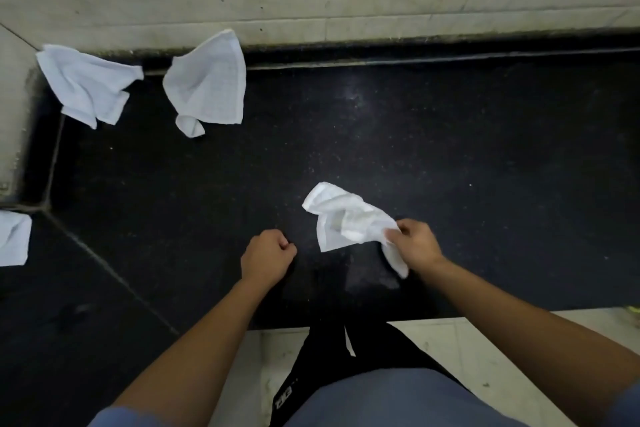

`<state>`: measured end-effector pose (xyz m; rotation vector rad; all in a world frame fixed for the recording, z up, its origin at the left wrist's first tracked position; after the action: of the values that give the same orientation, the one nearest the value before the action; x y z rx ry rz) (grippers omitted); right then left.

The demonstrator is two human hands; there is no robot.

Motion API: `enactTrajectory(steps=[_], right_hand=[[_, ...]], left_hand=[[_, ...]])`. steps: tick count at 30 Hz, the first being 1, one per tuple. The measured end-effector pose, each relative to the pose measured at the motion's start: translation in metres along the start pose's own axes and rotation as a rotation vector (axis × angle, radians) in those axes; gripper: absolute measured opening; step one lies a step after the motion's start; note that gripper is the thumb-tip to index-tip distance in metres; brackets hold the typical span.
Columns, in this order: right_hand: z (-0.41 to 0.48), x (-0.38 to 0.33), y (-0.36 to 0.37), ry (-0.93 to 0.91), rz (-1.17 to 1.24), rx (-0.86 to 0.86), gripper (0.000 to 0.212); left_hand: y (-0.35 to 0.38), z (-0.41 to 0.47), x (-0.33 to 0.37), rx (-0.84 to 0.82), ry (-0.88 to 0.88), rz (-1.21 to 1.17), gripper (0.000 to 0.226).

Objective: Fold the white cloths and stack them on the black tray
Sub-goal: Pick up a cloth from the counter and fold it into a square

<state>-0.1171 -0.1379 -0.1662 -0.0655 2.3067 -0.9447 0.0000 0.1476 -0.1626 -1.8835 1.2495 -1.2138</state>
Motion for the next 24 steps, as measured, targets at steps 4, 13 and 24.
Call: enactTrajectory(steps=[4, 13, 24], right_hand=[[-0.026, -0.028, -0.037, -0.505, -0.335, 0.294, 0.038], [-0.039, -0.044, 0.029, -0.888, -0.489, 0.111, 0.031], [0.064, -0.021, -0.058, -0.125, -0.182, 0.177, 0.034]], left_hand=[[0.004, -0.001, 0.021, 0.024, 0.075, -0.018, 0.023], [0.033, 0.007, 0.055, -0.083, 0.063, 0.146, 0.022], [0.031, -0.006, 0.042, -0.112, 0.064, 0.234, 0.018]])
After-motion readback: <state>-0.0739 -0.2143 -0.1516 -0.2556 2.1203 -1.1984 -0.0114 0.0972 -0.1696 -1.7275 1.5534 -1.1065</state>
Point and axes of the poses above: each hand's wrist, its own z-axis towards the middle knuckle, its own y-axis out of the palm, x = y × z, the point moved 10 cm from there along z, towards the middle knuckle, and after that the axes turned 10 degrees about x, right-handed, at the moved point
